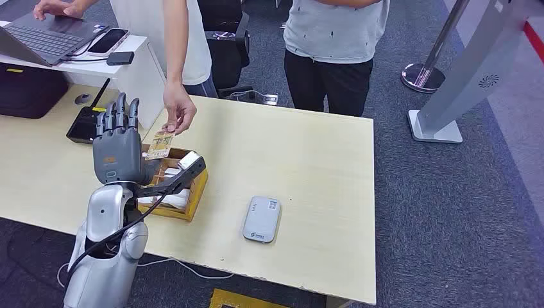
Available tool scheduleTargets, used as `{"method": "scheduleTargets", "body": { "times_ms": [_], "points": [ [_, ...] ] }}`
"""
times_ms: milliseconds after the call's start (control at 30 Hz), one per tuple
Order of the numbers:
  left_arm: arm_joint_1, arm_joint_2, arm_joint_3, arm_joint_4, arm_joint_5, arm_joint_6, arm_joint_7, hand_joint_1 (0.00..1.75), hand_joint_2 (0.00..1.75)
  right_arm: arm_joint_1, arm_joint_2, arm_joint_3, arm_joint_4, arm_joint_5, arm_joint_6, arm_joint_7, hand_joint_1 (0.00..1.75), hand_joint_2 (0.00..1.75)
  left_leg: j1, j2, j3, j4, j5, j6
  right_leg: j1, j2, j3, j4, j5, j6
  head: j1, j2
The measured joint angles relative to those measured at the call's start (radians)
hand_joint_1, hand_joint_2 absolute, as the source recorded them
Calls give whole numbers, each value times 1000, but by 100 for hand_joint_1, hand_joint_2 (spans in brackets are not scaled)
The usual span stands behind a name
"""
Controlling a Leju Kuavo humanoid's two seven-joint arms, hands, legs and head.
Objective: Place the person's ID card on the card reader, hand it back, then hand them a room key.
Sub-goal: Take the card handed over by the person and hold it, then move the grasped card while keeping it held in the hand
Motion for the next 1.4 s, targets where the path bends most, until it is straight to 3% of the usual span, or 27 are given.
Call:
{"method": "scheduleTargets", "body": {
  "times_ms": [567,1100,1400],
  "points": [
    [0,-50,-7,1,0,1,-84,175,175,0,0,3,0,-6,7,-1,0,0,0,0,0,0,0,0,0,0,0,0,0,0,0,0],
    [2,-135,27,8,0,4,-213,175,175,0,0,7,0,0,7,-2,0,0,0,0,0,0,0,0,0,0,0,0,0,0,0,0],
    [20,-185,12,86,0,3,-251,175,175,0,0,20,0,14,10,-8,0,0,0,0,0,0,0,0,0,0,0,0,0,0,0,0]
  ]
}}
